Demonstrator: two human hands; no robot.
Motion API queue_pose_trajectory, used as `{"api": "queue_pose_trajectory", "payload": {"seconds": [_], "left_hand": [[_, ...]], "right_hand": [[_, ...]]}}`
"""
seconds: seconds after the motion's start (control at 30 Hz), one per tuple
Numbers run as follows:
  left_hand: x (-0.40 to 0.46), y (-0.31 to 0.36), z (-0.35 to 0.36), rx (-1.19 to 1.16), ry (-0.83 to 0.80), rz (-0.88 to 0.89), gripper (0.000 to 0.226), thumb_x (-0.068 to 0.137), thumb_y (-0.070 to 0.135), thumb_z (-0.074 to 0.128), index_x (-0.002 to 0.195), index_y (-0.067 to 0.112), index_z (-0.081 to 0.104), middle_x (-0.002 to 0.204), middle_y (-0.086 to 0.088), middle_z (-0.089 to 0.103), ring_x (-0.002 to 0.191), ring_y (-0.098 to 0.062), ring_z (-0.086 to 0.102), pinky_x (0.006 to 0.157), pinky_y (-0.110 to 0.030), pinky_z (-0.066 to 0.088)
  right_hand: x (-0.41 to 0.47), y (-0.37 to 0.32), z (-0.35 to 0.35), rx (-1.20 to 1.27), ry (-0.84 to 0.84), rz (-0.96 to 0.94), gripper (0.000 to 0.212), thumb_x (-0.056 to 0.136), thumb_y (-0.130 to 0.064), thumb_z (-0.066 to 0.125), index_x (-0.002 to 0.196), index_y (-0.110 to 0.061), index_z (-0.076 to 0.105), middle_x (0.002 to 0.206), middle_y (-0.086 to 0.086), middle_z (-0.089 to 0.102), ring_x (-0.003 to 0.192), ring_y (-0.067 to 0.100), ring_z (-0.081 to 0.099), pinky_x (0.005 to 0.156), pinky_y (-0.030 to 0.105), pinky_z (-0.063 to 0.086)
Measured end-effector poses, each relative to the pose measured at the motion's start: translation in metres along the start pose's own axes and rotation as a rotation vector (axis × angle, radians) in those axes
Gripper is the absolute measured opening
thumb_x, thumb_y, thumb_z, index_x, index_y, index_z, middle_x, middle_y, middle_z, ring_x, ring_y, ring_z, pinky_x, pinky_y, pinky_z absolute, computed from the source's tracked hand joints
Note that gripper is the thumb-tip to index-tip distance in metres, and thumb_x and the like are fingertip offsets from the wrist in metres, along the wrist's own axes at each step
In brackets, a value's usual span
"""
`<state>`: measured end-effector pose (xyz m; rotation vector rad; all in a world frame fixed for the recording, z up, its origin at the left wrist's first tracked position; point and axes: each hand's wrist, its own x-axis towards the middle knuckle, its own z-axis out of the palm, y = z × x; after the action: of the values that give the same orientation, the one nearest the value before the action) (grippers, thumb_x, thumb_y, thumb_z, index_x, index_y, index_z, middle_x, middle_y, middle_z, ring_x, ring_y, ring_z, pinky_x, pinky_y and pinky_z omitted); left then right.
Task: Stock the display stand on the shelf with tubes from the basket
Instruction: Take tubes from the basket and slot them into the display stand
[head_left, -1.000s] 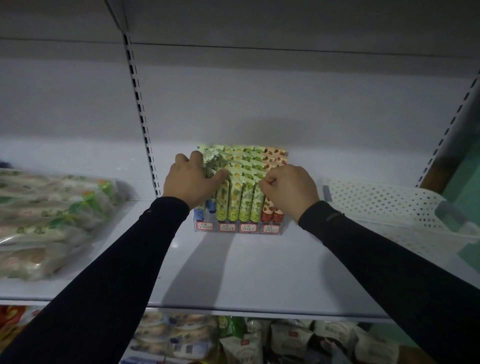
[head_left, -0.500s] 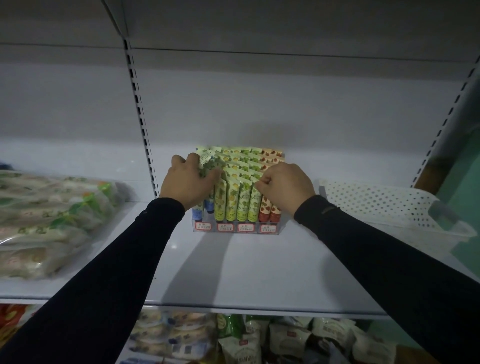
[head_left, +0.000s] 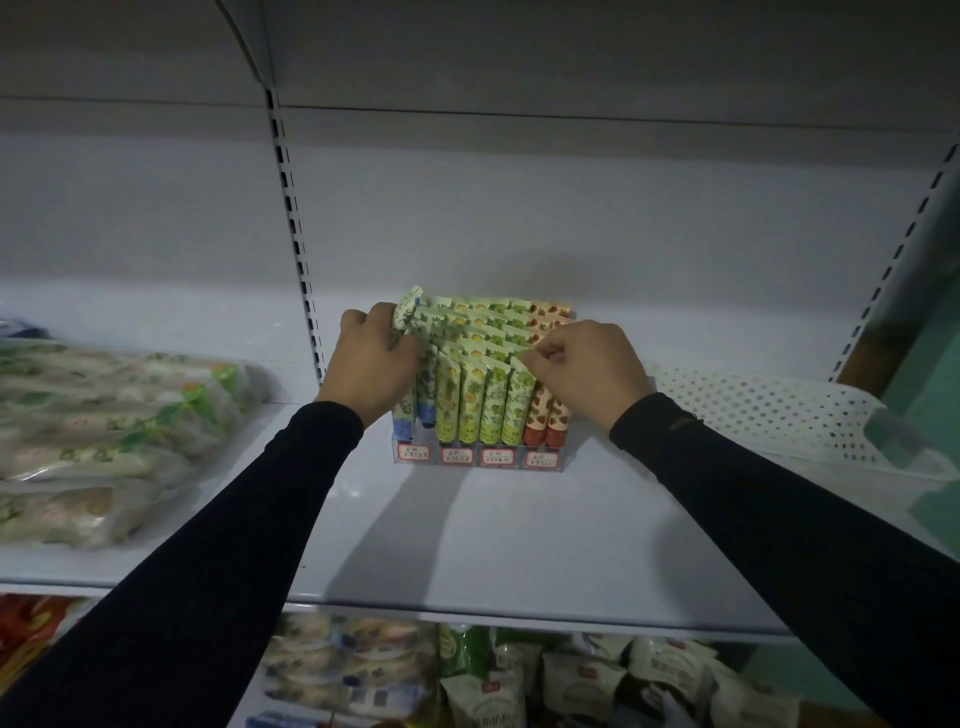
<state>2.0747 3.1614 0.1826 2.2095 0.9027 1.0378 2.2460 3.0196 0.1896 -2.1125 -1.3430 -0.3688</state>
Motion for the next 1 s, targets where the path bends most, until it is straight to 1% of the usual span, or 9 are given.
{"api": "queue_pose_trajectory", "payload": {"seconds": [0.1,0.2,0.27,0.43,0.53,0.67,0.77,0.87,1.0], "left_hand": [[0.002,-0.001,-0.004,-0.11,-0.037,0.047,0.01,0.098,0.019,0.048,0.104,0.015,0.056,0.097,-0.008,0.057,0.075,-0.008,0.049,0.06,-0.021,0.037],[-0.002,0.003,-0.012,-0.538,-0.177,-0.062,0.01,0.099,0.015,0.057,0.109,0.013,0.057,0.082,-0.004,0.069,0.073,-0.019,0.064,0.064,-0.032,0.05],[-0.007,0.007,-0.015,-0.693,-0.253,-0.101,0.009,0.096,0.012,0.061,0.105,0.01,0.059,0.083,-0.006,0.074,0.078,-0.021,0.068,0.072,-0.037,0.054],[-0.02,0.006,-0.015,-0.838,-0.445,-0.099,0.012,0.091,0.006,0.061,0.1,0.01,0.067,0.09,-0.001,0.074,0.08,-0.015,0.069,0.074,-0.029,0.056],[-0.023,0.001,-0.017,-0.818,-0.468,-0.09,0.018,0.082,0.013,0.068,0.099,0.015,0.074,0.099,-0.002,0.075,0.089,-0.016,0.07,0.089,-0.035,0.055],[-0.024,-0.006,-0.02,-0.672,-0.39,-0.052,0.02,0.089,0.008,0.068,0.086,0.026,0.078,0.092,0.005,0.076,0.085,-0.01,0.069,0.077,-0.027,0.053],[-0.022,-0.016,-0.024,-0.602,-0.24,-0.077,0.013,0.089,0.013,0.071,0.1,0.018,0.073,0.092,0.003,0.076,0.089,-0.013,0.07,0.086,-0.032,0.054],[-0.018,-0.036,-0.024,-0.527,-0.054,-0.127,0.012,0.091,0.016,0.068,0.102,0.018,0.07,0.086,0.005,0.074,0.087,-0.016,0.067,0.085,-0.033,0.053],[-0.022,-0.067,-0.014,-0.207,-0.09,-0.18,0.05,0.088,0.032,0.071,0.133,0.018,0.054,0.116,0.0,0.063,0.103,-0.016,0.061,0.09,-0.033,0.05]], "right_hand": [[-0.002,-0.006,-0.007,0.069,0.071,-0.016,0.033,0.093,-0.037,0.057,0.081,-0.012,0.074,0.078,0.001,0.071,0.074,0.015,0.062,0.066,0.023,0.042],[0.0,-0.019,-0.014,0.213,0.084,-0.042,0.029,0.094,-0.039,0.058,0.088,-0.016,0.075,0.085,-0.007,0.071,0.077,0.004,0.06,0.066,0.008,0.04],[0.001,-0.03,-0.018,0.315,0.07,-0.05,0.027,0.093,-0.039,0.059,0.093,-0.017,0.075,0.087,-0.011,0.07,0.077,0.0,0.059,0.067,0.003,0.038],[0.004,-0.051,-0.015,0.512,-0.075,-0.023,0.034,0.092,-0.045,0.058,0.114,-0.022,0.068,0.097,-0.011,0.065,0.078,0.008,0.066,0.076,0.025,0.054],[0.007,-0.056,-0.016,0.625,-0.154,-0.01,0.023,0.093,-0.033,0.063,0.102,-0.014,0.071,0.089,-0.005,0.07,0.065,0.003,0.067,0.06,0.02,0.055],[0.012,-0.061,-0.021,0.638,-0.219,-0.008,0.019,0.089,-0.026,0.069,0.089,-0.007,0.074,0.076,0.007,0.074,0.063,0.01,0.068,0.062,0.019,0.055],[0.018,-0.064,-0.021,0.425,-0.135,-0.085,0.024,0.088,-0.029,0.068,0.079,-0.009,0.075,0.066,0.0,0.071,0.061,0.007,0.065,0.071,0.02,0.053],[0.021,-0.068,-0.018,0.232,-0.049,-0.162,0.028,0.09,-0.03,0.064,0.076,-0.009,0.075,0.067,-0.008,0.067,0.066,0.006,0.063,0.072,0.019,0.048],[0.022,-0.073,-0.002,0.143,0.028,-0.175,0.031,0.091,-0.029,0.061,0.077,-0.004,0.073,0.076,0.0,0.072,0.071,0.014,0.066,0.072,0.024,0.052]]}}
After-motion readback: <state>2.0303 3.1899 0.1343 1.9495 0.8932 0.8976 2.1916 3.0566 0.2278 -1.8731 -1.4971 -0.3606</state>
